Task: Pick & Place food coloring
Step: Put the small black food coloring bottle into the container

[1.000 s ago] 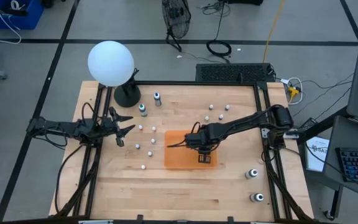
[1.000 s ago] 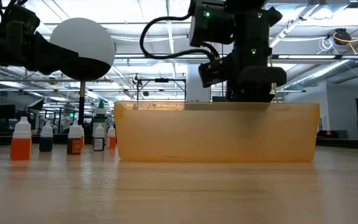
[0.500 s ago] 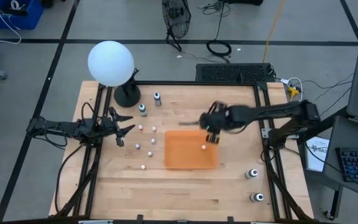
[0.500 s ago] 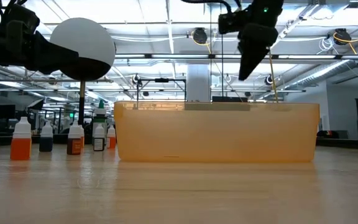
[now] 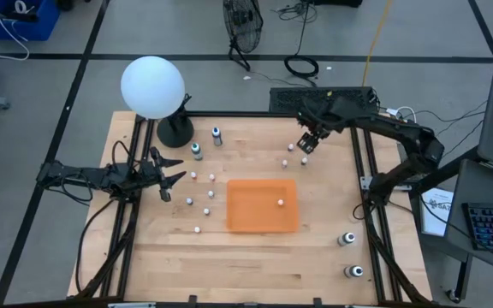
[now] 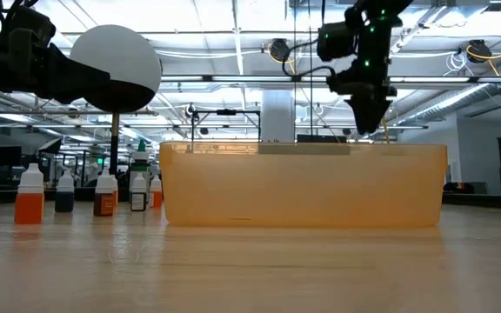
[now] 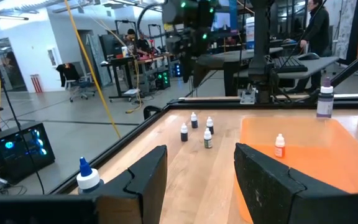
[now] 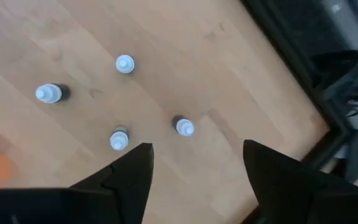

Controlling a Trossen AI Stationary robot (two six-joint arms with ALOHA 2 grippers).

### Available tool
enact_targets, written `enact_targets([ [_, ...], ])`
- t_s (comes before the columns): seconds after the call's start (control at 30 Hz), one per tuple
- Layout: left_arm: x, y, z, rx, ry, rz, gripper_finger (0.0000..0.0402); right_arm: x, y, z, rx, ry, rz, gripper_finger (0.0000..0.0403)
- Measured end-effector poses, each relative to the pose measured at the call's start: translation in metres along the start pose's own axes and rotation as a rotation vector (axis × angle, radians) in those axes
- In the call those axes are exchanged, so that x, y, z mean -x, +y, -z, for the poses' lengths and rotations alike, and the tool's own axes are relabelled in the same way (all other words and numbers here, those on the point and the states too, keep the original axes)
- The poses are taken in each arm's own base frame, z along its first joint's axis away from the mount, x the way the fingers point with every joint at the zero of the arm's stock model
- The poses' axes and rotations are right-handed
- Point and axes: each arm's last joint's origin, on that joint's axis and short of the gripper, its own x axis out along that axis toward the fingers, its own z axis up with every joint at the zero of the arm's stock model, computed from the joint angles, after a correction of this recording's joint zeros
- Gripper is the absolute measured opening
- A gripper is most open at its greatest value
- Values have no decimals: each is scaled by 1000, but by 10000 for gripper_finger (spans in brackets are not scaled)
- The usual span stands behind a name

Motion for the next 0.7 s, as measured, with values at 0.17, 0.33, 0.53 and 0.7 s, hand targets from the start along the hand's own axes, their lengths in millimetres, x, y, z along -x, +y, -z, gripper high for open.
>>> enact_targets([
  [0.17,0,0,0,0,0,0,186,-28,-2,3,28,34,2,240],
  [0.33,0,0,0,0,0,0,186,-58,-4,17,3,63,-56,238],
  [0.53,0,0,0,0,0,0,186,-86,-7,30,-29,59,-85,237],
  [0.7,0,0,0,0,0,0,186,-98,-9,34,-42,18,-85,237],
])
